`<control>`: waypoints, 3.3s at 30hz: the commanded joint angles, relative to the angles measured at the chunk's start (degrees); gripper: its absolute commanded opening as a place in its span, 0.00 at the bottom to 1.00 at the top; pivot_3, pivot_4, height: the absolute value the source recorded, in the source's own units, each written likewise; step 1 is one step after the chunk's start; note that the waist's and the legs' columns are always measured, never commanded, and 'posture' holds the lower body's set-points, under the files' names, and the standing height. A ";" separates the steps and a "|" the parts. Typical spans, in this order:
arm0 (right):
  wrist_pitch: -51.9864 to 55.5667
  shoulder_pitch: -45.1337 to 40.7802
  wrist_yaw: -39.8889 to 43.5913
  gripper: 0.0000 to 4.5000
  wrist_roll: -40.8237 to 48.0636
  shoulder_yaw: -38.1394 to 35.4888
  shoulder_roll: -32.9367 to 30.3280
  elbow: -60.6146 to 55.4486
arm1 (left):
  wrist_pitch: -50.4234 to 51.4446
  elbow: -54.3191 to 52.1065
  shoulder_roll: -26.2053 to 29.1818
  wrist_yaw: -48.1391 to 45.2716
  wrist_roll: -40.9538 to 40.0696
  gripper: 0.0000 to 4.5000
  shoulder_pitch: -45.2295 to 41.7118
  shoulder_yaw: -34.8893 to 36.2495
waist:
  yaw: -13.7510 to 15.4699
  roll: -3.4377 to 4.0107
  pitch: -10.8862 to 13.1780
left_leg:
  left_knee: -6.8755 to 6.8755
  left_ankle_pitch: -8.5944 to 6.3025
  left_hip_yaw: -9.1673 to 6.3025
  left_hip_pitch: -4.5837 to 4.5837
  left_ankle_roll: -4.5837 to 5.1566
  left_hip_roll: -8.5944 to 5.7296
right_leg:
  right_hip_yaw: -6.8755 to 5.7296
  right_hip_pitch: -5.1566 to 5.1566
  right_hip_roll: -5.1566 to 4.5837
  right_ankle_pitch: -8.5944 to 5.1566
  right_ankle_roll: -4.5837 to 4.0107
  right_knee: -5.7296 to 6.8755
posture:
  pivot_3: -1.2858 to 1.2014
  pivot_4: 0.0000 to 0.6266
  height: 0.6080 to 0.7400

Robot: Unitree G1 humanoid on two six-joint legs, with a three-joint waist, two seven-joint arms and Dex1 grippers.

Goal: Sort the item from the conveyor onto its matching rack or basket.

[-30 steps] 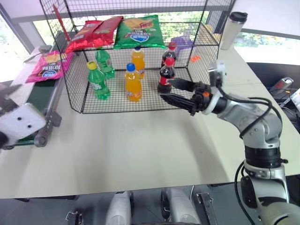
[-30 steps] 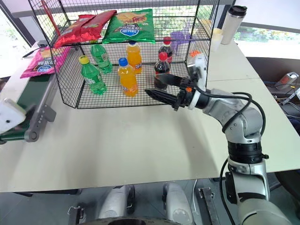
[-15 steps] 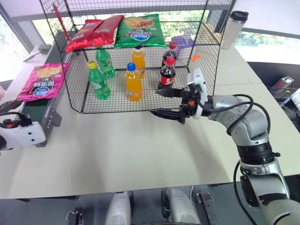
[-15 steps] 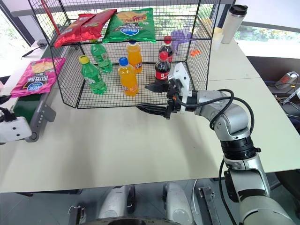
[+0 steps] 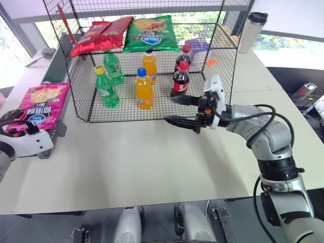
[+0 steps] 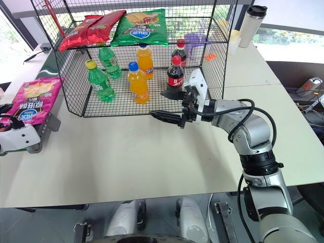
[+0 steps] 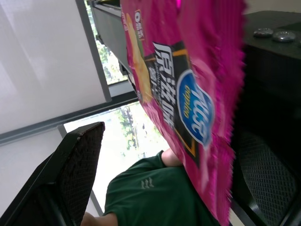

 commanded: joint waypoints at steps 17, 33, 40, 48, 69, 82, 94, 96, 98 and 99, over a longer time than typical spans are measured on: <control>-0.80 0.50 -3.07 1.00 0.03 -2.54 -0.03 -3.45 | 1.68 5.68 -0.42 4.54 2.04 0.01 -8.26 -7.72 | 0.05 0.01 -0.01 | 0.05 0.00 0.00 0.06 0.00 -0.01 | 0.00 0.04 0.00 0.04 0.07 0.10 | 0.52 0.24 1.00; -3.21 0.85 -2.94 1.00 -0.72 -2.93 1.03 -0.39 | 11.24 -4.74 10.43 -22.11 -21.06 0.01 -17.49 14.05 | -0.13 -0.18 0.02 | 0.10 0.00 0.00 0.04 0.00 -0.02 | -0.01 0.05 0.00 0.03 0.06 0.11 | 0.52 0.24 1.00; -3.83 0.86 -2.79 1.00 0.95 -5.32 2.42 1.99 | 36.73 -9.37 18.30 -51.37 -43.55 0.01 -21.65 29.56 | -0.35 -0.24 0.09 | 0.08 0.00 0.01 0.06 0.01 0.08 | 0.01 0.00 0.23 0.04 0.10 0.18 | 0.52 0.24 1.00; -3.60 1.48 -0.78 1.00 2.72 -6.38 3.11 2.33 | 57.52 -8.04 24.89 -59.67 -68.66 0.01 -35.10 32.76 | -0.12 -0.24 0.10 | 0.17 0.00 -0.12 0.11 0.00 0.08 | 0.02 0.10 0.30 -0.09 -0.07 0.19 | 0.52 0.24 1.00; -12.21 -9.36 3.30 1.00 6.22 -4.74 24.54 17.29 | 53.39 -3.51 5.40 -37.13 -93.73 0.01 -65.08 4.85 | -0.11 -0.30 0.08 | 0.34 0.02 -0.34 0.18 0.00 0.03 | 0.06 0.11 0.37 -0.07 0.24 0.79 | 0.52 0.24 1.00; -11.52 -11.75 2.73 0.35 9.25 -5.65 30.70 17.21 | 51.30 -5.09 -0.24 -32.47 -95.14 0.00 -61.17 4.96 | -0.23 -0.30 0.08 | 0.35 0.03 -0.36 0.19 -0.01 0.02 | 0.06 0.12 0.35 -0.07 0.24 0.82 | 0.52 0.24 1.00; -9.84 -9.58 -1.19 0.00 7.66 -7.07 24.78 9.50 | 49.25 -2.10 0.90 -30.21 -92.80 0.28 -54.49 7.64 | -0.13 -0.30 0.08 | 0.35 0.03 -0.36 0.19 -0.02 0.01 | 0.05 0.13 0.32 -0.07 0.24 0.81 | 0.52 0.24 1.00; -9.45 -8.31 -3.07 0.00 7.16 -7.83 21.96 6.41 | 47.41 -1.54 1.05 -28.56 -89.85 0.48 -52.58 7.97 | -0.07 -0.30 0.08 | 0.33 0.03 -0.37 0.19 -0.01 0.01 | 0.04 0.13 0.32 -0.07 0.24 0.79 | 0.52 0.24 1.00; -8.39 -6.73 -5.37 0.00 7.54 -9.60 18.74 2.87 | 45.88 -1.09 1.67 -27.58 -86.82 0.54 -49.83 8.24 | -0.09 -0.30 0.07 | 0.32 0.03 -0.35 0.19 -0.02 0.00 | 0.04 0.13 0.31 -0.07 0.24 0.78 | 0.52 0.24 1.00; -7.69 -5.75 -6.75 0.00 7.73 -10.79 16.71 0.83 | 45.19 -1.02 1.55 -26.91 -85.65 0.54 -48.34 8.66 | -0.09 -0.29 0.08 | 0.31 0.03 -0.35 0.19 -0.02 0.00 | 0.04 0.13 0.31 -0.07 0.24 0.77 | 0.52 0.24 1.00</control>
